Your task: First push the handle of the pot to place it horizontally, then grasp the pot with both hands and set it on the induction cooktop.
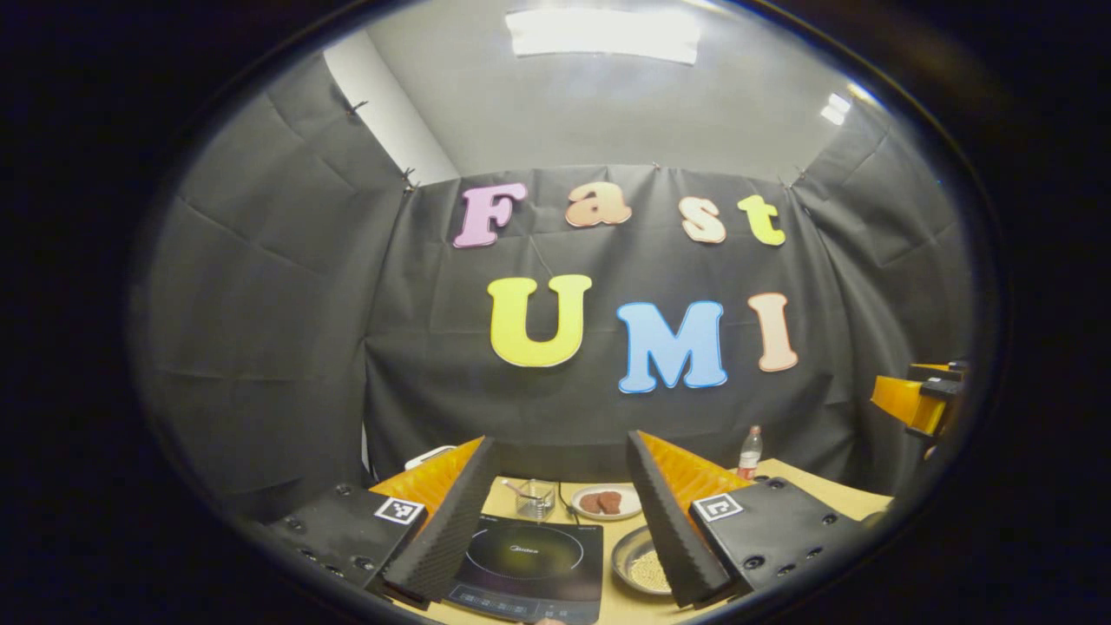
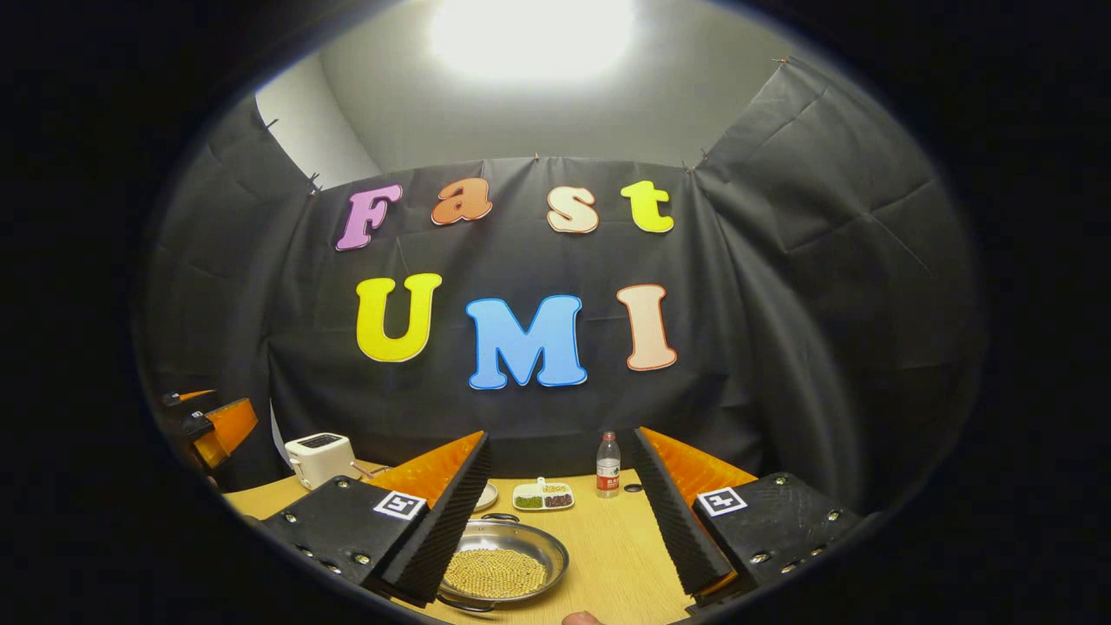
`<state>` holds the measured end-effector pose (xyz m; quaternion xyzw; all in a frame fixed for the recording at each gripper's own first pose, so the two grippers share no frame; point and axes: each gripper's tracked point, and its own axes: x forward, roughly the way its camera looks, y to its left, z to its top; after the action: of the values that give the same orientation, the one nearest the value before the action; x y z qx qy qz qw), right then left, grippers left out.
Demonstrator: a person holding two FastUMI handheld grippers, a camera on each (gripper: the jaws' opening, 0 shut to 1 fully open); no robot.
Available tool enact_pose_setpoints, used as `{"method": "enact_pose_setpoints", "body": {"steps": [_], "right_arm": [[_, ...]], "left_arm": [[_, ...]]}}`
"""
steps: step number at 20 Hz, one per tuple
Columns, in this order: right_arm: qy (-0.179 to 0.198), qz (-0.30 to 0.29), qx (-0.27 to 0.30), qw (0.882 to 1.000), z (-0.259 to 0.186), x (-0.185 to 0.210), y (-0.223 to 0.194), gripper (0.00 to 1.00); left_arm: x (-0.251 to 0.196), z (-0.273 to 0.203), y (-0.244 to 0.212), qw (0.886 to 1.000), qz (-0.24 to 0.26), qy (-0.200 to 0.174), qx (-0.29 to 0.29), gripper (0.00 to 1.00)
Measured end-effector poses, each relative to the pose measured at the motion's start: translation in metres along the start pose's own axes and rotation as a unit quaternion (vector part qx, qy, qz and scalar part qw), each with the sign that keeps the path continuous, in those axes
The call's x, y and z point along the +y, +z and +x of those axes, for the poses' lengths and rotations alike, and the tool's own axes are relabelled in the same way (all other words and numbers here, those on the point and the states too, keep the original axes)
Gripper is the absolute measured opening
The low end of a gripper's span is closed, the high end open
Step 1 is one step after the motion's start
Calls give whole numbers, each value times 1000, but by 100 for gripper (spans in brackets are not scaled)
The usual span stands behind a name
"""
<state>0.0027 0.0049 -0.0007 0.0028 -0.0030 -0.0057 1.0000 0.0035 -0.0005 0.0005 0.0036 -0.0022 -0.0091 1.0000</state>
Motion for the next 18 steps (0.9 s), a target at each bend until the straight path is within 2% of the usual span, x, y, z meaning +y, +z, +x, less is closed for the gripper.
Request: {"method": "enact_pose_setpoints", "body": {"steps": [2,3,4,5,6,7,18], "right_arm": [[-2,4,-1,1000,2,3,1,98],[-1,4,-2,1000,2,3,1,98],[1,3,-4,1000,2,5,2,98],[1,1,-5,1000,3,5,1,98],[2,-2,-5,1000,3,7,1,98],[2,-5,-4,1000,4,8,0,98],[19,-11,12,1000,10,26,-8,98]], "left_arm": [[-2,2,-1,1000,0,-3,1,96],[-1,2,-2,1000,0,-3,1,94],[1,2,-2,1000,0,-3,0,99],[1,4,-4,1000,1,-4,2,99],[1,5,-4,1000,2,-4,2,94],[2,5,-6,1000,2,-4,3,99],[18,12,-12,1000,-1,6,9,97]]}}
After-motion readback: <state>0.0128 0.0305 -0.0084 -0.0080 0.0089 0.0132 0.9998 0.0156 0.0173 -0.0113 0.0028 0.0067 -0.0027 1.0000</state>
